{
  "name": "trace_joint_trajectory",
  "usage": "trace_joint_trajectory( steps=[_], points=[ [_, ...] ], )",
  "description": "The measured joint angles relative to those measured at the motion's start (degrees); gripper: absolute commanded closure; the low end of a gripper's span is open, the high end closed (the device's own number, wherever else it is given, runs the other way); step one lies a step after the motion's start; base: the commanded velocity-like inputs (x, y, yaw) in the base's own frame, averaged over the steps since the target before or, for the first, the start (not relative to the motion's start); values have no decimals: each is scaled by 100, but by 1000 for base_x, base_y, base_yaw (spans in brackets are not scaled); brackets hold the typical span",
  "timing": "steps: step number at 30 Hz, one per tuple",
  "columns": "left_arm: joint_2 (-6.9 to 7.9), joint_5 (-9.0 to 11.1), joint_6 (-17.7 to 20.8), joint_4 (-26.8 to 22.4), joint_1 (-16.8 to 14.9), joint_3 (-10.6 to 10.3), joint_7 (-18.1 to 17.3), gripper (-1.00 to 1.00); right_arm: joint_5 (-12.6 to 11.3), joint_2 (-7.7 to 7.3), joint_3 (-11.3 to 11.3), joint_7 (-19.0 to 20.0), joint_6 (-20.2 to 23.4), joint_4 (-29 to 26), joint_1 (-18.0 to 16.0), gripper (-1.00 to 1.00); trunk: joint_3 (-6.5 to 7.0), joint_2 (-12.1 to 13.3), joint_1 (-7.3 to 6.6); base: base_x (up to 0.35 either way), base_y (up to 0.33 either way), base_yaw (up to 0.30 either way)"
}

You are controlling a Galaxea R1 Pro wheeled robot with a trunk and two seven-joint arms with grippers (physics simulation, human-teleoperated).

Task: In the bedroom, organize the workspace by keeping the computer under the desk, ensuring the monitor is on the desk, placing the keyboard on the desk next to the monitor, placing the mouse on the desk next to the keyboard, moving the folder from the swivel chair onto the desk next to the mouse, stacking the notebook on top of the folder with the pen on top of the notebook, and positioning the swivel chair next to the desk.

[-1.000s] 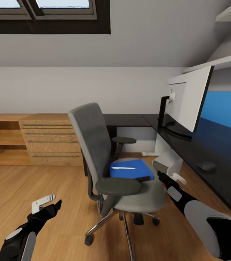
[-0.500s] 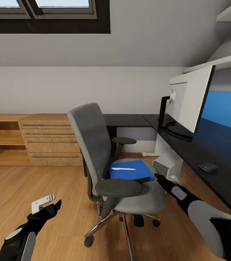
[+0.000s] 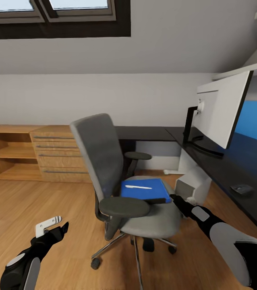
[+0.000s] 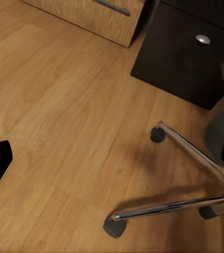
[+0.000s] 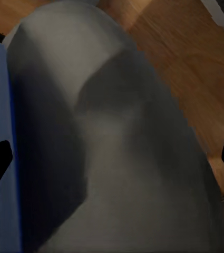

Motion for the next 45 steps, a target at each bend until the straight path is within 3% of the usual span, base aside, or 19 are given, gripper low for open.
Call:
trace_joint_trajectory(
  steps=[6, 11, 18, 45],
  points=[
    [0, 0, 0, 1, -3, -2, 0, -100, -41, 19, -1, 8, 4, 3, 4, -100, -36, 0, 0, 0, 0, 202],
    [0, 0, 0, 1, -1, -4, 0, -100, -29, 19, 5, 324, 10, -13, 4, -100, -70, 0, 0, 0, 0, 171],
    [0, 0, 0, 9, -3, -11, 0, -100, 5, 17, 10, 331, -2, -11, 5, -100, -119, 1, 1, 0, 0, 158],
    [-1, -2, 0, 10, -1, -4, 8, -100, -27, -113, -3, 352, -69, -5, 5, -100, -74, 0, 0, 0, 0, -87]
  ],
)
